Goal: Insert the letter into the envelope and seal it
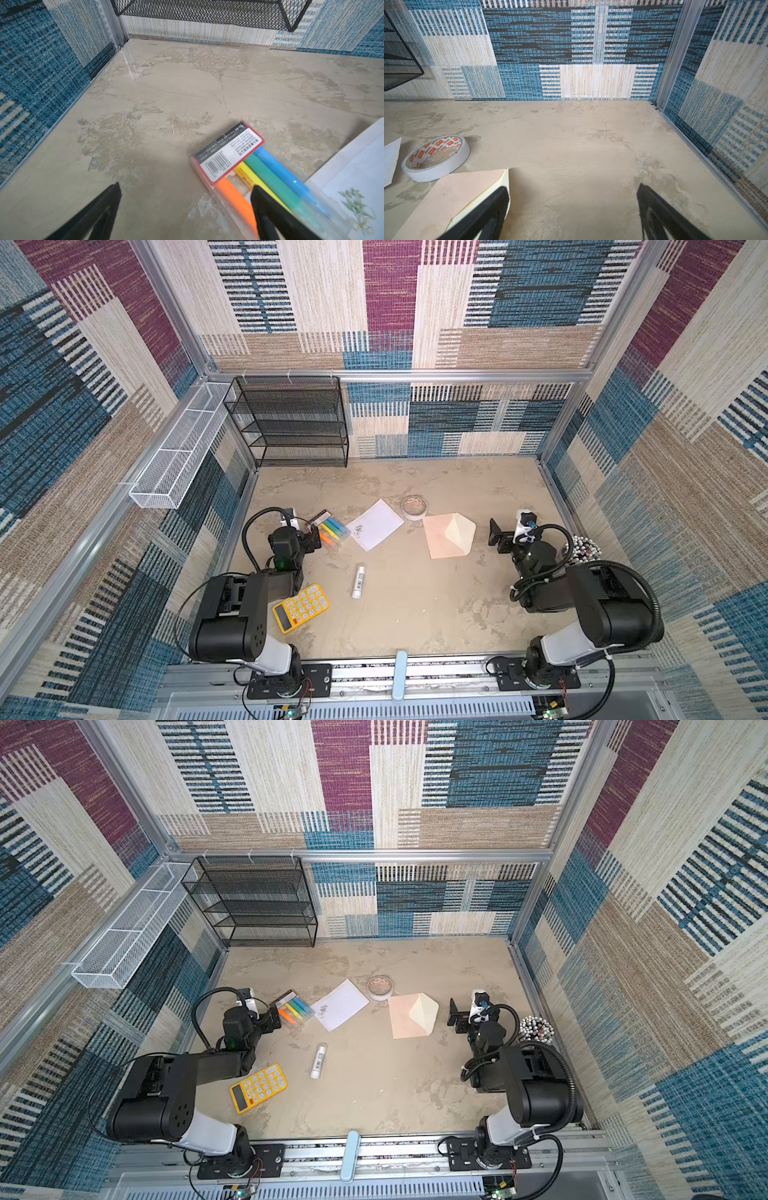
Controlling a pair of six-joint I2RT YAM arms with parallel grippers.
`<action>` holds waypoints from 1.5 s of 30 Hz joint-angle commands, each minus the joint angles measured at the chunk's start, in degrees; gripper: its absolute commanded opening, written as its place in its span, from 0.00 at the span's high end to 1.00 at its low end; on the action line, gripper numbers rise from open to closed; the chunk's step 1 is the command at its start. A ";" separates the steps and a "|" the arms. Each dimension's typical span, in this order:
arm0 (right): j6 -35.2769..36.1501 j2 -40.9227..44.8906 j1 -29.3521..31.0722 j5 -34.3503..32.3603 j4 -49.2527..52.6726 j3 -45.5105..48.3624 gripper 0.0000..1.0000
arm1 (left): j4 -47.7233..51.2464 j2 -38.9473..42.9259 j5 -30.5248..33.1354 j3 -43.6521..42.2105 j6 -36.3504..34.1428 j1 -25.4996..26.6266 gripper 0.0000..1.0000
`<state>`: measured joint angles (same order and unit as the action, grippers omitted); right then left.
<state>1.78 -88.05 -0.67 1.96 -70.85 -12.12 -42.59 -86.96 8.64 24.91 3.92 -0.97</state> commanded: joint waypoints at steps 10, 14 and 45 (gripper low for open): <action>-0.34 -0.02 0.05 0.09 -2.28 -0.27 0.00 | -0.13 0.12 -0.30 0.14 -1.09 0.01 0.00; -0.38 -0.01 0.05 0.15 -2.28 -0.19 0.00 | -0.12 0.17 -0.36 0.16 -1.11 0.01 0.00; -9.91 14.57 0.14 -4.69 38.54 -18.09 0.03 | 23.53 19.16 9.99 5.82 4.05 2.46 0.13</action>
<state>-1.08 -76.07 -0.60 0.89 -50.94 -25.12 -30.94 -72.29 12.49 27.66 3.90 1.32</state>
